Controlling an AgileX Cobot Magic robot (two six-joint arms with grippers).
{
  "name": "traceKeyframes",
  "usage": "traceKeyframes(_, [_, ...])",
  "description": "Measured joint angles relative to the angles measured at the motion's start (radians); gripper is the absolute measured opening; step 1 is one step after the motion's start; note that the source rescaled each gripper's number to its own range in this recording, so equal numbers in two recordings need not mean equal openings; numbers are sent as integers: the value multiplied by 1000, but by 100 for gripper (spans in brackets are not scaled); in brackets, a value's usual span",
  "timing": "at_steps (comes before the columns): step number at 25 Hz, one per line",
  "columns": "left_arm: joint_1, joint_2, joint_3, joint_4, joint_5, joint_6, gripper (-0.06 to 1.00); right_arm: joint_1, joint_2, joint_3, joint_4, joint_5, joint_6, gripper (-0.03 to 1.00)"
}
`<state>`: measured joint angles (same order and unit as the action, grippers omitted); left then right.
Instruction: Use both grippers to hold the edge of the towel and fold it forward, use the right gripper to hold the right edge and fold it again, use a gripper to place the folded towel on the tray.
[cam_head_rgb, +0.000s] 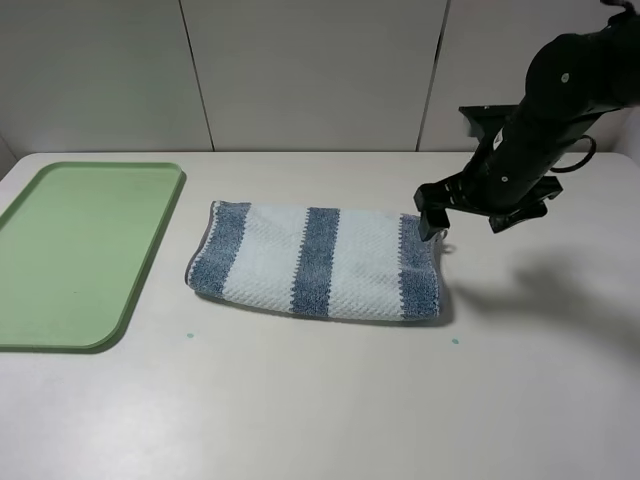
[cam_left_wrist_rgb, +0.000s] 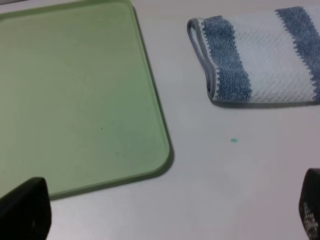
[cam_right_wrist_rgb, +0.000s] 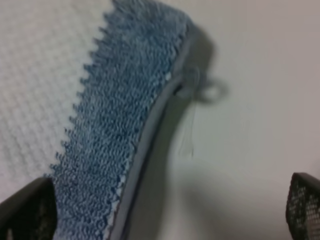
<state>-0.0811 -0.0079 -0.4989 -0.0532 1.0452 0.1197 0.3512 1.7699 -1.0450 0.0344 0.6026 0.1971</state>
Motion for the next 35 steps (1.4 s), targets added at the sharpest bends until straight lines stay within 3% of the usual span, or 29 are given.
traceKeyframes(9, [0, 0, 0, 0, 0, 0, 100, 0, 93, 0, 110, -71, -14, 100])
traceKeyframes(25, [0, 0, 0, 0, 0, 0, 100, 24, 205, 0, 206, -186, -37, 100])
traceKeyframes(35, [0, 0, 0, 0, 0, 0, 100, 35, 249, -7, 228, -205, -48, 100])
